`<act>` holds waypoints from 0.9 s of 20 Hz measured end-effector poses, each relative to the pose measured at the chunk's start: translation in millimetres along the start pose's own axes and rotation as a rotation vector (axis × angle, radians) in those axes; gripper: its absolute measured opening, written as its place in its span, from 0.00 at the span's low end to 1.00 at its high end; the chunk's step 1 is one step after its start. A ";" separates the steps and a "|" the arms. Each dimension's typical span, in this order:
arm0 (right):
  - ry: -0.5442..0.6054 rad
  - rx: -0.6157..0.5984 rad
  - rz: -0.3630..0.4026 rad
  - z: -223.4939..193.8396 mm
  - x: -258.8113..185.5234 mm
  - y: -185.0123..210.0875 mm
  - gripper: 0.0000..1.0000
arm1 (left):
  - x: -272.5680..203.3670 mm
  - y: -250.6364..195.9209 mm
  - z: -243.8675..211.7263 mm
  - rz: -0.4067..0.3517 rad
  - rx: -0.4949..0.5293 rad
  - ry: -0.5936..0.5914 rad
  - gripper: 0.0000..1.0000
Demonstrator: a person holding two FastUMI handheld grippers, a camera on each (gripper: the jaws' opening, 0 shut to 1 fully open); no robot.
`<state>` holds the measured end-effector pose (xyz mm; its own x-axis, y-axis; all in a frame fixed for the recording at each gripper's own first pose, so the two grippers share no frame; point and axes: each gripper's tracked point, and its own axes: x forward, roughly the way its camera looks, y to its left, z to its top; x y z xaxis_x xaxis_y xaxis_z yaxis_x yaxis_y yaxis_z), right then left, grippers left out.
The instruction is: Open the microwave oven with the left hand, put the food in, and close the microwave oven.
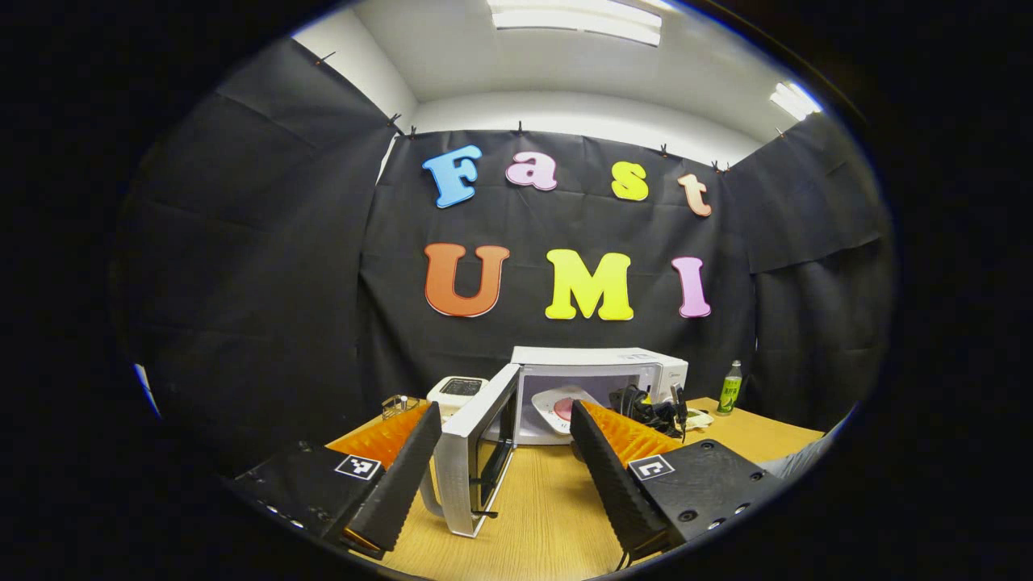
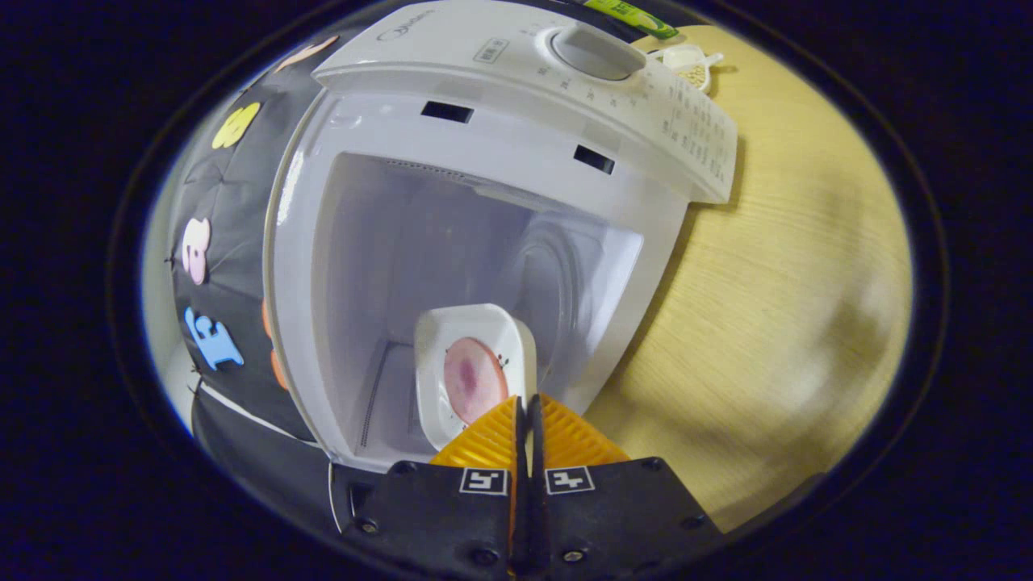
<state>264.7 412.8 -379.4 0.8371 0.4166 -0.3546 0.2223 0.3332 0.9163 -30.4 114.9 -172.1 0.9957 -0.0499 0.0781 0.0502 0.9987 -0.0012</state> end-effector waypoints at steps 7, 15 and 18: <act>-0.133 0.002 -0.008 16.1 35.5 -0.1 0.06 | 6.3 -7.2 -5.4 0.014 0.016 0.010 0.95; -0.223 -0.111 0.035 30.3 41.9 8.4 0.07 | 8.1 -6.8 -6.2 0.008 -0.025 0.012 0.95; -0.245 -0.218 0.023 33.9 33.2 6.4 0.34 | 7.2 -10.6 -4.0 0.000 -0.023 0.005 0.95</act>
<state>310.9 400.1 -378.9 0.9418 0.2194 -0.2549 0.1119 0.5105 0.8526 -23.5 103.9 -175.6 0.9961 -0.0502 0.0730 0.0521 0.9983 -0.0243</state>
